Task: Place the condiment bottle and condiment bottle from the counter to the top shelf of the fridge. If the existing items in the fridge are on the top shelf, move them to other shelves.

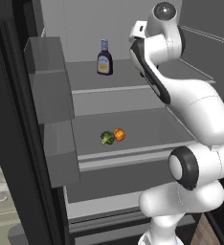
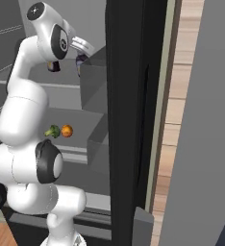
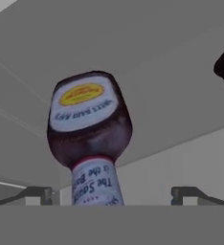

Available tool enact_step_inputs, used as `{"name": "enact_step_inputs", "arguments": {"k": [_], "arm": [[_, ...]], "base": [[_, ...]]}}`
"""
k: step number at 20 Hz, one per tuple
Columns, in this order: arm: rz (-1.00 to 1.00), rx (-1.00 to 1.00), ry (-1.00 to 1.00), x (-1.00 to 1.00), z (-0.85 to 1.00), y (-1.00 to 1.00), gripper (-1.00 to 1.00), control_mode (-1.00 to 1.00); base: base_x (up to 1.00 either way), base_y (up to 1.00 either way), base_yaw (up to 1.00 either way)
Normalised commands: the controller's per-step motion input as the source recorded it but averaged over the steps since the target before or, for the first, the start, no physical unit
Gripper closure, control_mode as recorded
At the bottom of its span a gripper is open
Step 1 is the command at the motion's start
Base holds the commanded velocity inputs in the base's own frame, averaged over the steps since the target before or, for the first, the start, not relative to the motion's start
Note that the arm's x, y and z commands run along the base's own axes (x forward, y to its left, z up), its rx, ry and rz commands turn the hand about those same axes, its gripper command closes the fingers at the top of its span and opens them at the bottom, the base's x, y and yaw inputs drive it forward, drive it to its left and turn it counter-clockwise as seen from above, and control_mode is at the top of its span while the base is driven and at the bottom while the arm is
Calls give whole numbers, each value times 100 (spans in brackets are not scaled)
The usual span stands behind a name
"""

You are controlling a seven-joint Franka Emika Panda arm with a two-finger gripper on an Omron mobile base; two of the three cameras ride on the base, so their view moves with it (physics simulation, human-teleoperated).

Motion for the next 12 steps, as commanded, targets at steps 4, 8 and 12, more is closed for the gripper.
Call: {"name": "enact_step_inputs", "arguments": {"k": [4,8,12], "arm": [[2,0,-3,12,0,0,-100,-100],[2,0,-2,9,0,0,-100,-100],[1,0,0,4,0,0,-100,-100]], "base": [[0,0,0],[0,0,0],[0,0,0]]}}
